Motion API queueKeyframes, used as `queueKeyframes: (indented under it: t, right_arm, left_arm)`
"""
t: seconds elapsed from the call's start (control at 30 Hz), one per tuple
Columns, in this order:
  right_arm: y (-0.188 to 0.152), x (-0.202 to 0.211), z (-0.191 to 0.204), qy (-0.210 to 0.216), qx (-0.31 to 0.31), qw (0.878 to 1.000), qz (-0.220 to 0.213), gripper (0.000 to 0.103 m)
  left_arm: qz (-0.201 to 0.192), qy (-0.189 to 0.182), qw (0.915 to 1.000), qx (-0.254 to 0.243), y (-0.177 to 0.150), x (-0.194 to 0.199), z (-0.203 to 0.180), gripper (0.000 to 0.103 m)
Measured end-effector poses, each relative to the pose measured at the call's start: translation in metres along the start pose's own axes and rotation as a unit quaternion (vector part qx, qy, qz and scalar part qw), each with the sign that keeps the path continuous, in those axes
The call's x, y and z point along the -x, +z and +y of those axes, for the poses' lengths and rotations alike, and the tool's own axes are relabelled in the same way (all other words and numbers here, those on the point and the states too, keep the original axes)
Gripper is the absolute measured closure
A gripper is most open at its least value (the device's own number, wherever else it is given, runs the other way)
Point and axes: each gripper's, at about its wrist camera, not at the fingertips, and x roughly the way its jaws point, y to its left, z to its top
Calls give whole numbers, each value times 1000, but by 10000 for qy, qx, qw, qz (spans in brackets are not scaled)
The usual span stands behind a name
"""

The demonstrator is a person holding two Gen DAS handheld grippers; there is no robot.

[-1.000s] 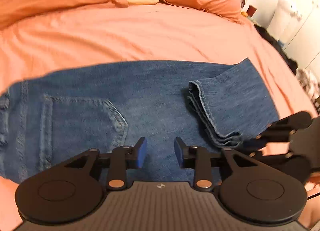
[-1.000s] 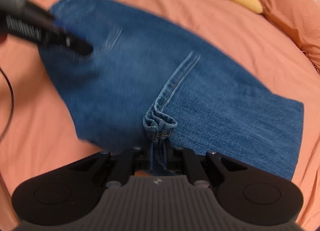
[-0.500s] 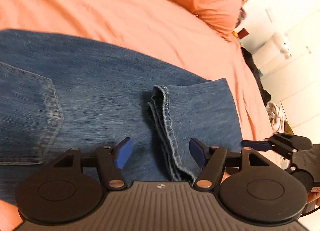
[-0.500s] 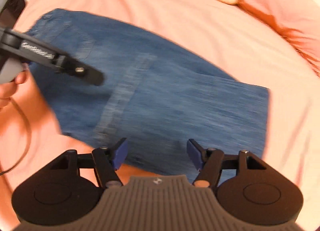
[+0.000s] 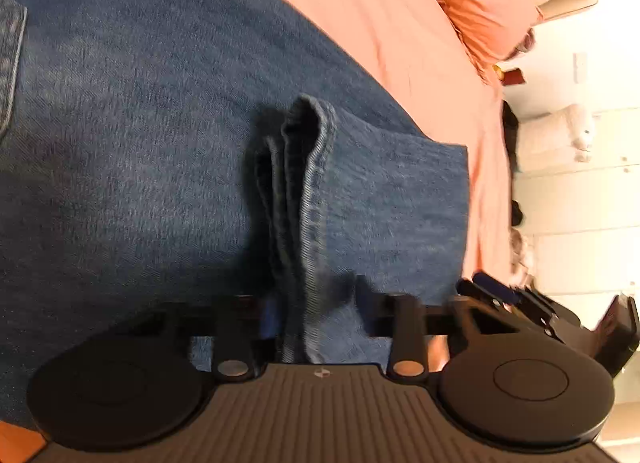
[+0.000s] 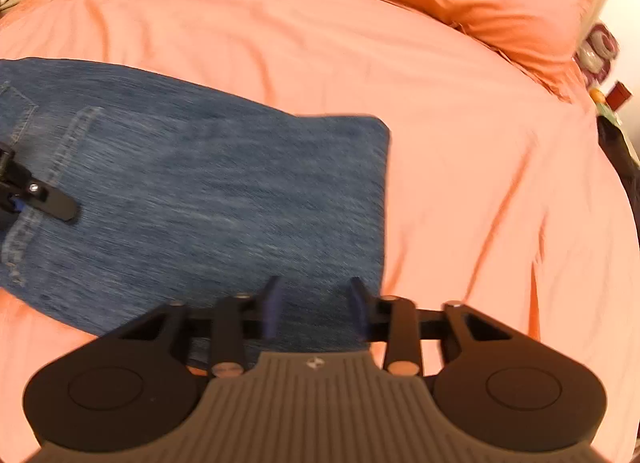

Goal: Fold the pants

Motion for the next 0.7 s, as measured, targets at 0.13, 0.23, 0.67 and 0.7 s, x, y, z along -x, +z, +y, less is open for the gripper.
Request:
queueKeyframes:
  t: [0.13,0.23,0.67,0.7]
  right_arm:
    - [-11,-8,-12,107,-126,9999,-39,76]
    - [-20,-5,-18,150,-149,9997,-145,77]
    - [-52,-33,-46,597,-645,9961,66,80]
    - [-52,-33,-51,620,-729,9954,81,81]
  left_arm:
    - [-730,427,9887,-1236,-2,25,-54,88]
    - [-1105,562,9640,-2353,-9,48,-108,88]
    - [-303,1775,9681,-1740,12,-27,-48,78]
    - [-294,1815,9659,-1823,12,-28,-51,77]
